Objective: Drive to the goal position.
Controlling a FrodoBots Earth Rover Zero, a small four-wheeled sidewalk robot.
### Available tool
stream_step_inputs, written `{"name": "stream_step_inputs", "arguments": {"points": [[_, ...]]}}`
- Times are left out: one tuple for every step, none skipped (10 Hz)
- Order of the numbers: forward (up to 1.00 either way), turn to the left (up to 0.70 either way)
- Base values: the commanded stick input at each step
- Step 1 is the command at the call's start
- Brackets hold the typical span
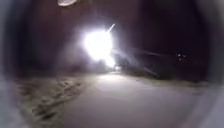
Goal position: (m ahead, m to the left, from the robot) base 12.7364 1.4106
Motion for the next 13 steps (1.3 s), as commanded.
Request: {"name": "stream_step_inputs", "arguments": {"points": [[1.0, 0.0], [1.0, 0.0], [1.0, 0.02], [1.0, 0.31], [1.0, 0.4], [1.0, 0.4], [1.0, 0.4], [1.0, 0.4], [1.0, 0.4], [1.0, 0.36], [1.0, 0.2], [1.0, 0.02], [1.0, 0.0]]}}
